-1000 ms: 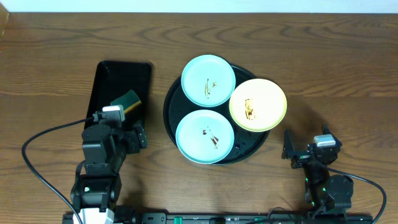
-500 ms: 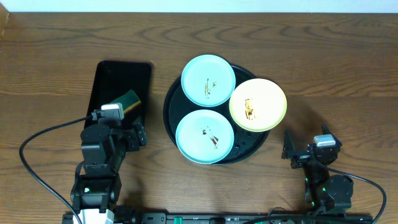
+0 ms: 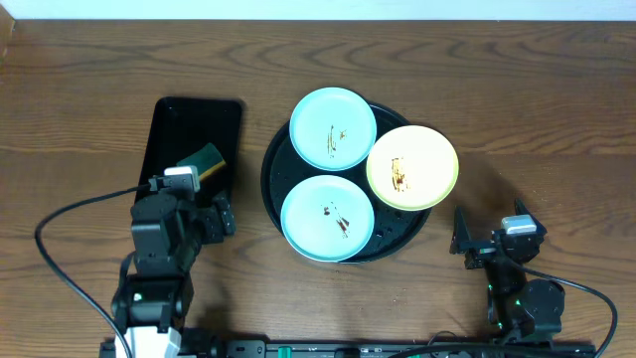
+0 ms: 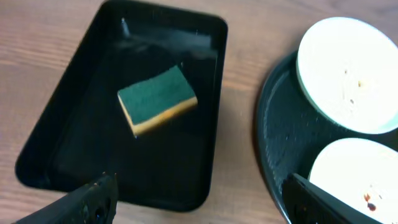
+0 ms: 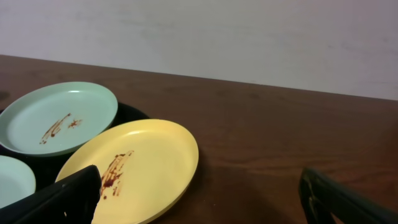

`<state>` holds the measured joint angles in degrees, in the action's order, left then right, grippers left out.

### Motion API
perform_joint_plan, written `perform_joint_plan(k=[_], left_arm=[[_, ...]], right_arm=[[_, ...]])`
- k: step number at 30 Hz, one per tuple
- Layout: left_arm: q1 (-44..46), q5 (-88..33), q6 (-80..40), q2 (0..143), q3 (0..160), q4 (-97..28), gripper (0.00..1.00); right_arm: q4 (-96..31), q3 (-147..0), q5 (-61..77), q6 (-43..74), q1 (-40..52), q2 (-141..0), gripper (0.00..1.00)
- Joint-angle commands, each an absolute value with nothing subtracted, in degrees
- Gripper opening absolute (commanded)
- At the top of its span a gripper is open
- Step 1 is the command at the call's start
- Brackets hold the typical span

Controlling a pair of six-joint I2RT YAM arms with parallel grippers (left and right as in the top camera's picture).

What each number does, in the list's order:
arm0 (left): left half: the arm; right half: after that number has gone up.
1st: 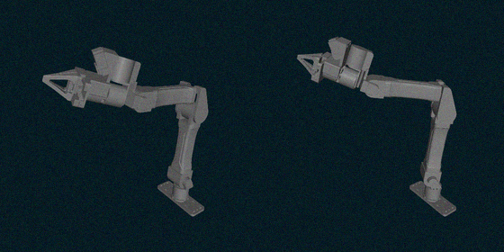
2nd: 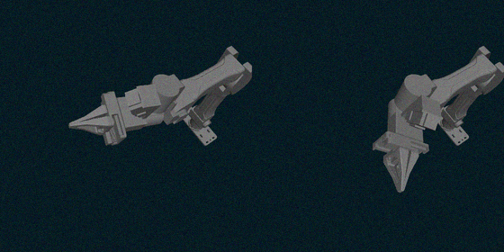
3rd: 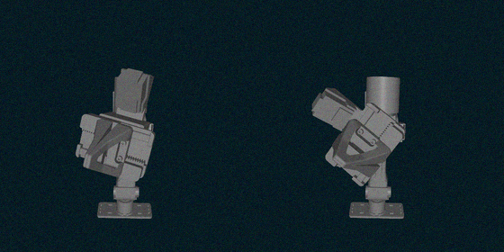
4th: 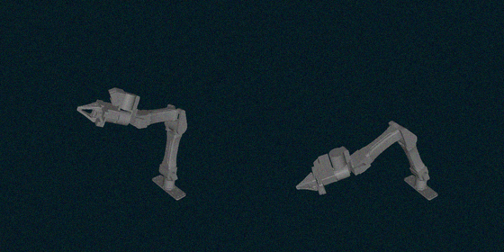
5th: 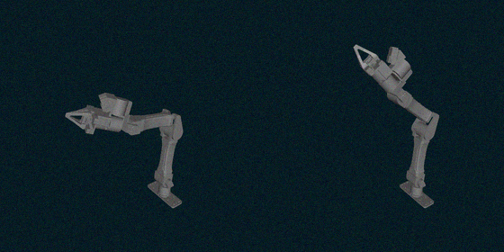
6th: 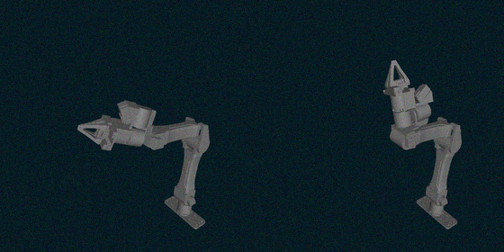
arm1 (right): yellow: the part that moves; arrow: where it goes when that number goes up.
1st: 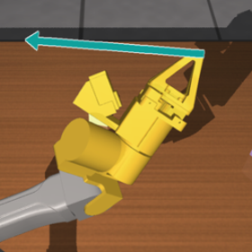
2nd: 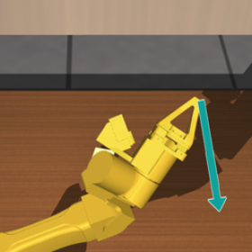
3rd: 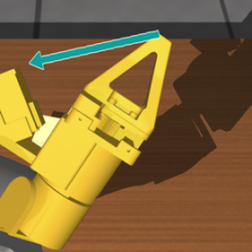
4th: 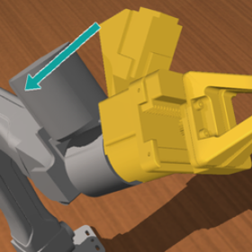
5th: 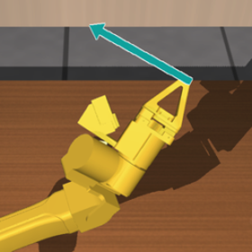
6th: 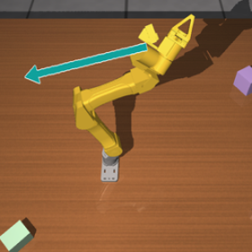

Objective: Clean dirty plates on tray and stack at the side
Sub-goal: 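Move the left gripper over the black tray toward the sponge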

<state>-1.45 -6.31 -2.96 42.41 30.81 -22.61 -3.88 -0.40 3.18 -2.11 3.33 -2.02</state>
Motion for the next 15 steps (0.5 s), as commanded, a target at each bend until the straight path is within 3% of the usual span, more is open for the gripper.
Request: perform_joint_plan(k=[1, 15], left_arm=[[-1.54, -6.98, -3.25, 44.40, 36.01, -24.03, 0.84], [-1.54, -7.05, -3.29, 56.07, 47.40, -32.42, 0.84]], right_arm=[[-4.08, -0.32, 3.27, -1.78, 3.40, -1.89, 0.99], [-4.10, -0.32, 3.27, -1.78, 3.40, -1.89, 0.99]])
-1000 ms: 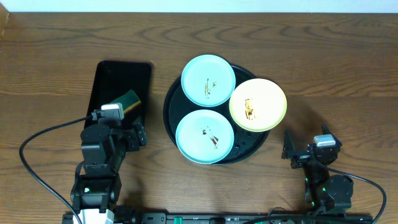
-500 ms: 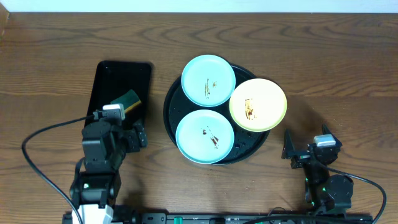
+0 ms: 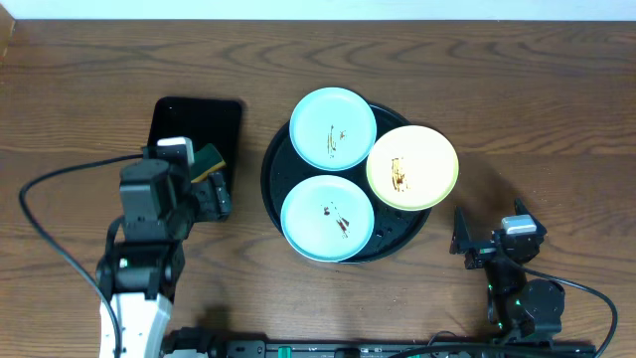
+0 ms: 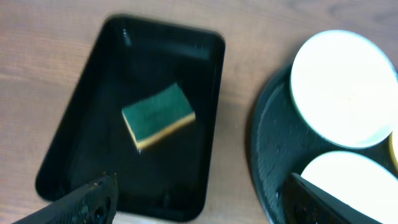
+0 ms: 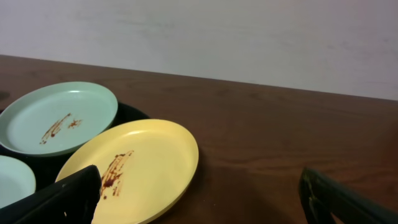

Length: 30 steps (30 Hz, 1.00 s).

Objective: Clean dirty plates on tray and stack at the side
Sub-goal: 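Move the left gripper over the black tray toward the sponge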

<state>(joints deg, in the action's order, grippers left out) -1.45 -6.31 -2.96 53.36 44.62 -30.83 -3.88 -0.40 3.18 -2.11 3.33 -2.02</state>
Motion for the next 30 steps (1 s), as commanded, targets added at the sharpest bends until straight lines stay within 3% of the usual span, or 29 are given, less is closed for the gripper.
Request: perform_joint_plan(k=[1, 23, 30], left_arm=[[-1.54, -7.07, -3.33, 57.43, 48.29, -33.67, 0.84], [-1.54, -10.11, -4.78, 75.72, 75.68, -68.20, 0.85], [-1.54, -10.52, -4.75, 81.84, 83.85, -73.71, 0.84]], right_arm=[[-4.08, -0.32, 3.25, -1.78, 3.40, -1.89, 0.99], [-4.10, -0.32, 3.25, -1.78, 3.40, -1.89, 0.99], [-4.10, -0.32, 3.25, -1.78, 3.40, -1.89, 0.99]])
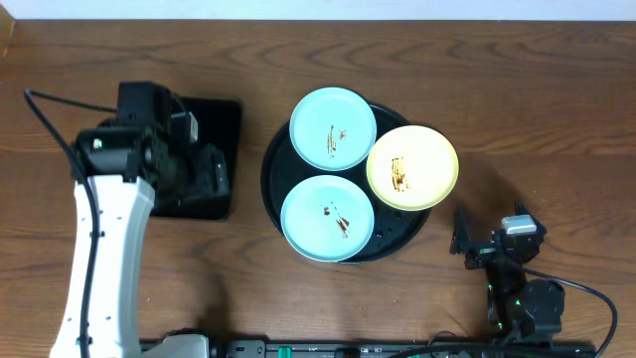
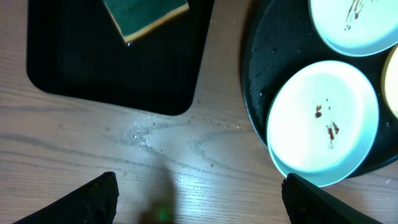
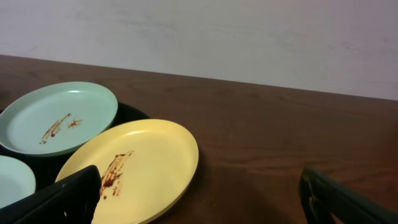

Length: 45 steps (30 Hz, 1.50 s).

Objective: Clean dirty plates on tray and stack at the side
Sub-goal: 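Move the left gripper over the black tray toward the sponge, then reach the right gripper to the yellow plate's right rim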

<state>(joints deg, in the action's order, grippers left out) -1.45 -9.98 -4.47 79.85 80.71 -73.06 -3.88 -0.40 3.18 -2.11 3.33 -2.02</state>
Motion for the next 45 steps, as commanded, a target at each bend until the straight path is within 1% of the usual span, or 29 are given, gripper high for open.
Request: perform_joint_plan(k=[1, 8, 45], left_arm=[[-1.56, -11.14, -4.73, 82.46, 84.44, -73.65, 0.84], [-1.67, -12.51, -4.82, 82.76, 84.77, -70.24, 0.84], [-1.65, -13.10, -5.21, 82.72, 84.71, -69.97, 0.84]], right_arm=[[-4.08, -0.32, 3.25, -1.78, 3.40, -1.89, 0.99], [-4.10, -0.32, 3.25, -1.78, 3.40, -1.89, 0.99], [-4.08, -0.32, 3.25, -1.78, 3.40, -1.89, 0.99]])
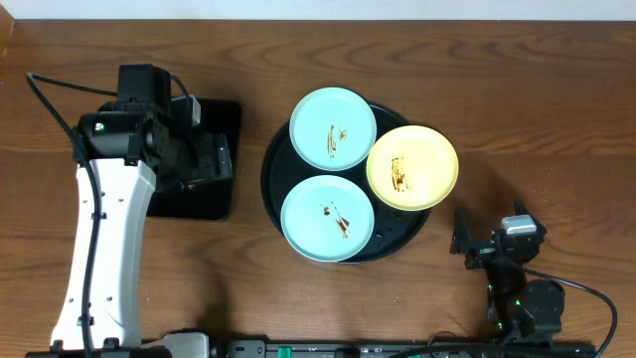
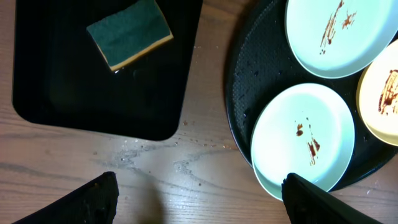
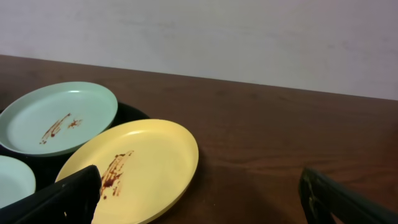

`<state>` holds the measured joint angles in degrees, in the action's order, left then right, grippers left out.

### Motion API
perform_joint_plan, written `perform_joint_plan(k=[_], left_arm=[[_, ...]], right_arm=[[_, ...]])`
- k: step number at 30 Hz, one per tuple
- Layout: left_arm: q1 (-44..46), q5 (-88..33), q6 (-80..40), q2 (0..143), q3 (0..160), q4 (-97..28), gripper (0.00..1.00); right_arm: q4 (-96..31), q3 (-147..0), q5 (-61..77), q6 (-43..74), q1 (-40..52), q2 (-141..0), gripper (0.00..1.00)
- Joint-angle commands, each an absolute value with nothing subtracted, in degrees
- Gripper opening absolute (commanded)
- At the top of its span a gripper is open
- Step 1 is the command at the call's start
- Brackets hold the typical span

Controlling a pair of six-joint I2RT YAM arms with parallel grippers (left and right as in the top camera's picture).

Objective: Clean dirty plates on tray and stack at the side
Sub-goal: 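Reach the right gripper to the yellow plate's right rim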

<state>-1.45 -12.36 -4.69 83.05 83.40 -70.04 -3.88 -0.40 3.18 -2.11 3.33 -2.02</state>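
Note:
Three stained plates sit on the round black tray (image 1: 272,169): a light blue plate (image 1: 332,128) at the back, a second light blue plate (image 1: 327,218) in front, and a yellow plate (image 1: 412,167) overhanging the right rim. A green and yellow sponge (image 2: 129,33) lies in the rectangular black tray (image 2: 50,93). My left gripper (image 2: 199,194) hangs open high above that tray's near right side, holding nothing. The overhead view shows the left gripper (image 1: 204,159) covering the sponge. My right gripper (image 3: 199,186) rests open and empty, low at the front right, facing the yellow plate (image 3: 134,168).
Wet droplets mark the wood (image 2: 155,158) in front of the rectangular tray. The left arm's white link (image 1: 99,249) runs down the table's left side. A cable (image 1: 60,89) loops at the back left. A pale wall (image 3: 249,37) stands beyond the far edge.
My left gripper has shifted a little toward the back and right over the rectangular tray, and its view now takes in the whole sponge and all three plates. The right arm has not moved.
My left gripper was low near the front end of the rectangular tray, looking at the sponge. Then it stood slightly further back. Then the arm was raised high over the tray, where it still hangs open. Plates, sponge and right arm stayed put.

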Motion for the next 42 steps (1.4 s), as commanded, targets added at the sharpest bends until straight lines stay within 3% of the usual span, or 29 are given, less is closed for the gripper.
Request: perform_joint_plan(k=[1, 13, 19, 25, 31, 42], left_arm=[[-1.65, -13.10, -5.21, 82.72, 84.71, -69.97, 0.85], [-1.65, -13.08, -5.21, 82.72, 84.71, -69.71, 0.85], [-1.65, -13.08, -5.19, 82.74, 84.71, -69.06, 0.85], [-1.65, -13.08, -5.19, 82.74, 84.71, -68.25, 0.85], [-1.65, -13.08, -5.19, 82.74, 84.66, -67.59, 0.85], [-1.65, -13.06, -5.19, 82.74, 84.66, -66.04, 0.85]], right_arm=[[-4.08, -0.32, 3.25, -1.78, 3.40, -1.89, 0.99], [-3.79, -0.32, 4.12, -1.32, 3.40, -1.89, 0.99], [-3.75, -0.38, 8.23, 9.91, 3.40, -1.91, 0.99], [-9.74, -5.13, 10.81, 10.68, 3.40, -5.41, 0.99], [-19.53, -18.13, 11.03, 10.68, 3.40, -18.70, 0.99], [-45.58, -53.78, 18.52, 10.70, 3.40, -55.27, 0.99]])
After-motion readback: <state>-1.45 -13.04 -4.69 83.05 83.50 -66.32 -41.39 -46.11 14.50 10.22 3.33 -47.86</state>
